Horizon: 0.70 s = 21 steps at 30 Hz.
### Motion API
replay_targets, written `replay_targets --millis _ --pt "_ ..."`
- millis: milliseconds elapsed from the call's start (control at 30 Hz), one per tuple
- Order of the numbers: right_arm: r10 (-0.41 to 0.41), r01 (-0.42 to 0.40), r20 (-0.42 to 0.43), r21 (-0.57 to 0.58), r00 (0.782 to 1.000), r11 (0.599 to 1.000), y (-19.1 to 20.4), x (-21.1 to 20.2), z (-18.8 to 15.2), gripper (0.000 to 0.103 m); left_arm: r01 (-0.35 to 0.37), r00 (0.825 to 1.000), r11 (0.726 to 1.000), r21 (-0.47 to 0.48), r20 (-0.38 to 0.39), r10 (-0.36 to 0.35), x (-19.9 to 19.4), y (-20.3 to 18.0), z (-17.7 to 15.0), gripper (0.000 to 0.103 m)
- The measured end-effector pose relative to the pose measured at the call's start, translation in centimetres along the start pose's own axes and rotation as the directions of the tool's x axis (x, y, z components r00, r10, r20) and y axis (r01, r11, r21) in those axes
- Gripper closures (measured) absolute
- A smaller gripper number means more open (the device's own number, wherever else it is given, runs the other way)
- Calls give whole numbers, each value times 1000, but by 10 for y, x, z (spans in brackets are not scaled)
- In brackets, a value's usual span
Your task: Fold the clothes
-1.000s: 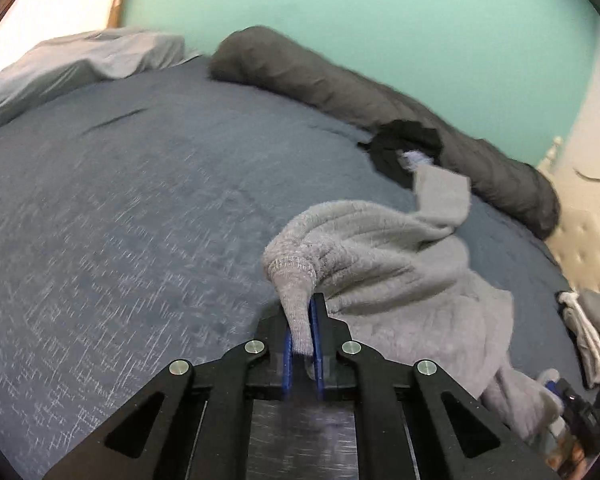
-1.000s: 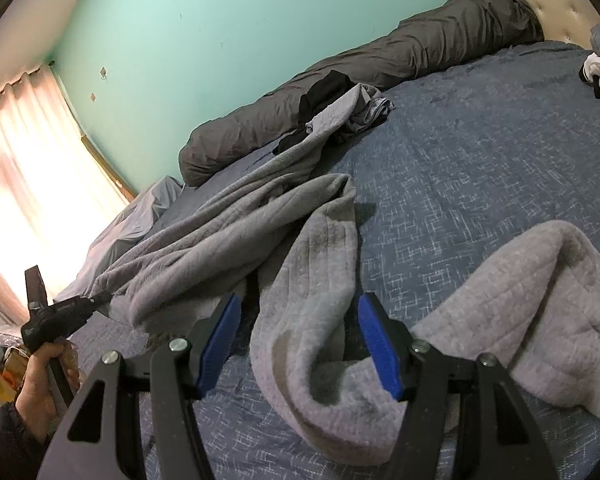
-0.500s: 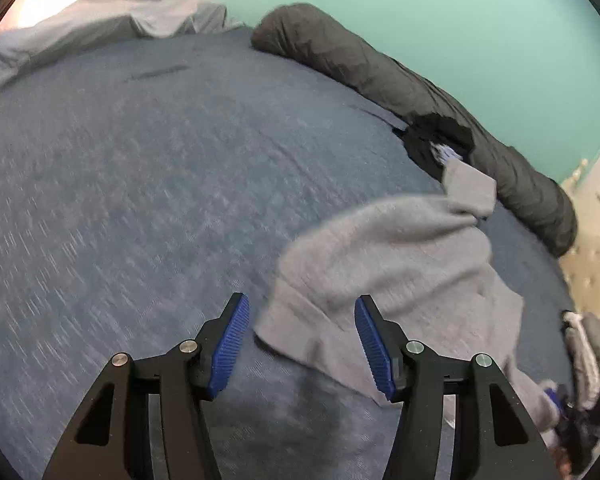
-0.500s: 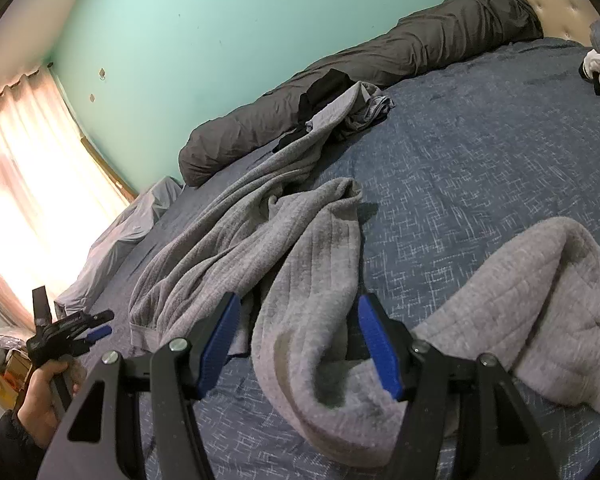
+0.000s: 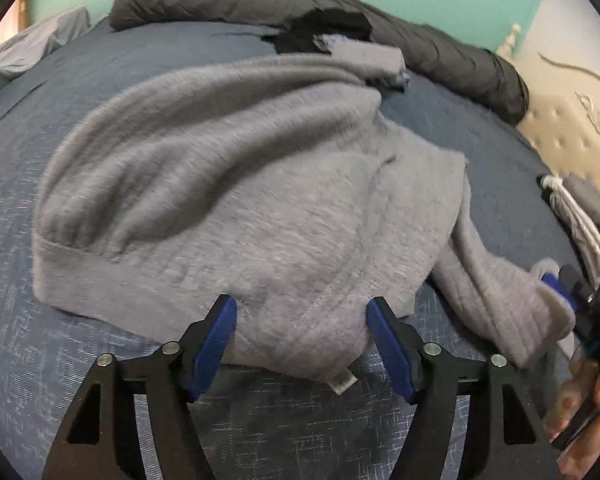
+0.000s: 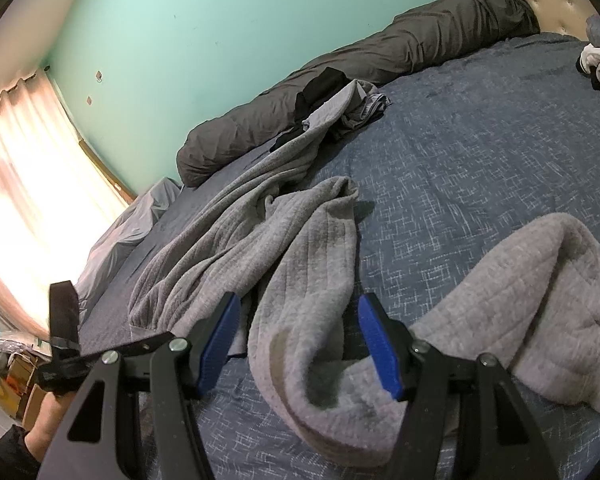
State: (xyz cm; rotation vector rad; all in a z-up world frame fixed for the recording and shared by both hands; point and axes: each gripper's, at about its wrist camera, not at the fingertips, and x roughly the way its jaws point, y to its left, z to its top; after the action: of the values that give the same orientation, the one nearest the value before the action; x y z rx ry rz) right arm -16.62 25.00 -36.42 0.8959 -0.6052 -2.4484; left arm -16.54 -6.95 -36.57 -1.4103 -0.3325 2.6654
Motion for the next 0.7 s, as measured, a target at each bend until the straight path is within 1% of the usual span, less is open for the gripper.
replay_targets --millis 67,200,267,433,567,600,633,667,700 --pt "2 -2 6 7 1000 1000 -2 -1 1 40 -14 1000 999 34 -18 15 7 -2 -1 29" --pt "5 -5 10 30 1000 1000 -6 -2 1 40 -4 999 1000 20 -35 4 6 1 0 29" --pt "6 -6 14 35 1000 999 -6 -3 2 40 3 1000 999 46 -23 -2 -2 -3 -4 29" --pt "5 -5 10 54 1000 999 -9 -1 1 40 -36 998 993 110 -52 42 9 -7 -12 29" --pt "-1 1 8 50 1000 999 -8 0 -1 40 -40 998 992 121 -38 45 12 2 -2 29" --pt "-2 1 7 49 1000 999 -8 1 -1 40 -42 998 992 123 -34 46 13 4 0 36" --pt "-2 2 7 49 1000 999 -8 1 -1 40 -43 998 991 126 -31 47 14 6 2 49" --pt "-1 1 6 49 1000 999 -8 1 -1 40 -44 999 991 127 -22 47 11 8 4 55" --pt "1 -1 6 50 1000 999 -8 1 0 40 -46 999 991 128 -9 47 10 10 6 64"
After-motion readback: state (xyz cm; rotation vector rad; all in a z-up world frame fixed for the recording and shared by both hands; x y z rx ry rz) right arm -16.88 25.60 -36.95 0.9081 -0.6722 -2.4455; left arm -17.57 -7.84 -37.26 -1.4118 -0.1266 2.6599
